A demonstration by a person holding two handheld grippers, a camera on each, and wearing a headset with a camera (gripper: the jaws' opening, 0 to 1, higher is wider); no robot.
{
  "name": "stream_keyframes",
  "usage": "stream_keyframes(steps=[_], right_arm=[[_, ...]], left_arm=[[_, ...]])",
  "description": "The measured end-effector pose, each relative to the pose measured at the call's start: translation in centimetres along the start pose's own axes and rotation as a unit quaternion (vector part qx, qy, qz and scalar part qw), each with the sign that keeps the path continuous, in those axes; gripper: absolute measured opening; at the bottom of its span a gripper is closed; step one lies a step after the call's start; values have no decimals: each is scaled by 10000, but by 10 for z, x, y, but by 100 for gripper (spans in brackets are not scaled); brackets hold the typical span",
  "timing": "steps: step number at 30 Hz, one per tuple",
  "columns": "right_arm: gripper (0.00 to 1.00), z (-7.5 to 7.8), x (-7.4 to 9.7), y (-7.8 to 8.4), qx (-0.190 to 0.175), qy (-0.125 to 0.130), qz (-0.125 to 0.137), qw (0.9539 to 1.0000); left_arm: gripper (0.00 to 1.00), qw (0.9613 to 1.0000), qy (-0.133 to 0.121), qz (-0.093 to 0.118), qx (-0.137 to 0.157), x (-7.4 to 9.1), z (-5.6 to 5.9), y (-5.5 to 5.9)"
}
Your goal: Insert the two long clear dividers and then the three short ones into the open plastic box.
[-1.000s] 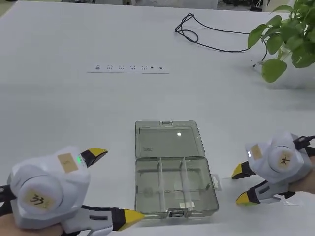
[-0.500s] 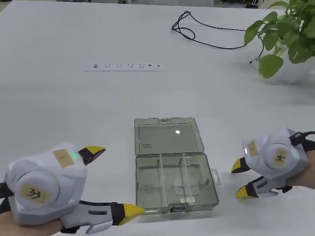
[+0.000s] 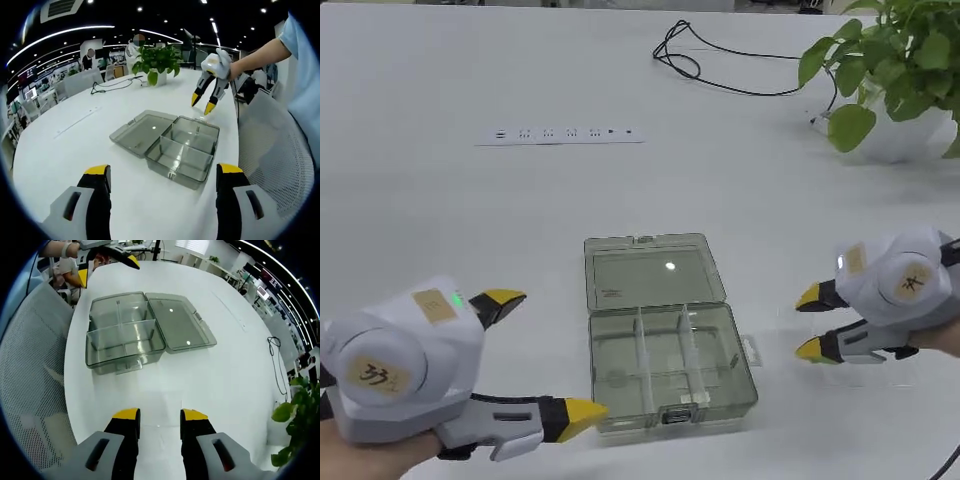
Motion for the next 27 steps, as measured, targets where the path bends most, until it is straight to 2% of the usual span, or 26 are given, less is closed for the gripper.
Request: stream_keyframes(steps=[5,8,11,15,18,22,24,25,26,27], right_arm=[[32,5,19,-16,68,240,230,9994],[32,6,30,-33,166,371,411,9983],[32,5,40,-57,345,487,628,9962],[32,0,43,-82,639,555,715,9938],[32,-3,44,-94,830,615,720,9920],[32,-11,43,-118,1226,785,684,9870],[32,-12,44,-127,1435,969,657,9827],[32,-14,43,-130,1483,990,625,9820],[32,-14,43,-135,1625,1099,612,9786],[32,-15,42,-137,1675,1126,613,9775]], left_arm=[[88,10000,25,48,77,-1,0,-3],[88,9999,22,88,143,-1,0,-7],[88,9996,25,131,252,-2,-1,-13],[87,9990,47,181,408,-6,0,-19],[85,9984,75,215,524,-8,0,-23],[81,9964,178,254,787,-11,3,-30],[79,9951,219,273,920,-12,3,-34],[78,9940,258,293,1025,-13,4,-37],[77,9912,300,318,1248,-14,6,-41],[76,9900,331,347,1326,-15,7,-45]])
Point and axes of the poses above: the centre of the closed fingertips' face, and the gripper's own axes: x roughly backward along the fingers, z roughly to its right, y roughly out of its underside, the point moved 2 cm from there along x, roughly backward along the fingers, and after that the axes turned 11 degrees about -y, right-handed, at the moved point
